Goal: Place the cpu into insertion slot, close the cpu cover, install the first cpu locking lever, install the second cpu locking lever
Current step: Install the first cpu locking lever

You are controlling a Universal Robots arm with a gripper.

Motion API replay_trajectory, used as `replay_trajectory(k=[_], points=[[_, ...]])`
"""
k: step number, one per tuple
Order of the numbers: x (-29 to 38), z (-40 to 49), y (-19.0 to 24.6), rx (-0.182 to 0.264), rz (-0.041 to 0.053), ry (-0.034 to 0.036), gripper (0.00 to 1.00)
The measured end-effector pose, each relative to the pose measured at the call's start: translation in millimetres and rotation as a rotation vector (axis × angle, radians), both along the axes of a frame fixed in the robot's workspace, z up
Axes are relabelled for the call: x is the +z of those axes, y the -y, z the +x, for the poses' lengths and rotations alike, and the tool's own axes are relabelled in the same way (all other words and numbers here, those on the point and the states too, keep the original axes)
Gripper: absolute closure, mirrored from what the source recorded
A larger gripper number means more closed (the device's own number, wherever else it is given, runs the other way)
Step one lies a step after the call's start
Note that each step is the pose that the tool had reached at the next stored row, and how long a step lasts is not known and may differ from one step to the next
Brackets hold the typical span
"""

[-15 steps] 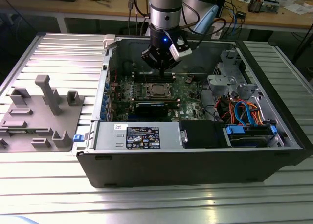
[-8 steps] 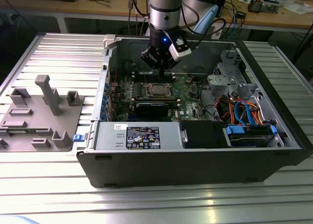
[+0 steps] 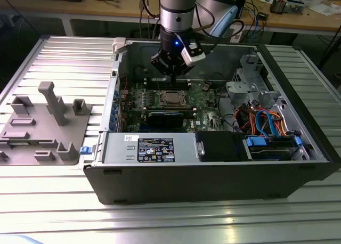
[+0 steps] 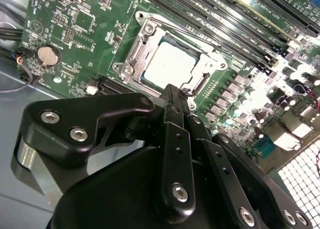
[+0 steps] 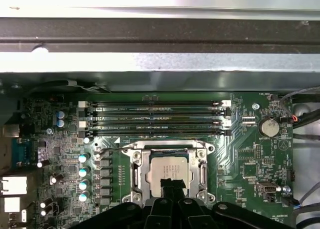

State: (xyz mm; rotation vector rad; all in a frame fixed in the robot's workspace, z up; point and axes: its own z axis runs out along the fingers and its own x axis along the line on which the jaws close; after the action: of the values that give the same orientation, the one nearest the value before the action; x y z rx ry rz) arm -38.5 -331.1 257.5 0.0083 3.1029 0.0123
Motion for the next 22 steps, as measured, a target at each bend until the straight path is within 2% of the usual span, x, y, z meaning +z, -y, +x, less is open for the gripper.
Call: replay_trajectory(k=[2, 4, 8, 15, 19, 22], points=[[0.1, -0.1, 0.0, 0.000, -0.0002, -0.0083, 0.89], [0.0, -0.4, 0.0, 0.000, 0.0000, -0.0119, 0.89], [-0.1, -5.5, 0.0, 0.000, 0.0001, -0.0126, 0.89], [-0.3, -28.0, 0.3, 0.000, 0.0002, -0.0126, 0.89], [-0.3, -33.9, 0.3, 0.000, 0.0010, -0.0126, 0.89], [-0.3, -34.9, 0.3, 0.000, 0.0010, -0.0127, 0.89]])
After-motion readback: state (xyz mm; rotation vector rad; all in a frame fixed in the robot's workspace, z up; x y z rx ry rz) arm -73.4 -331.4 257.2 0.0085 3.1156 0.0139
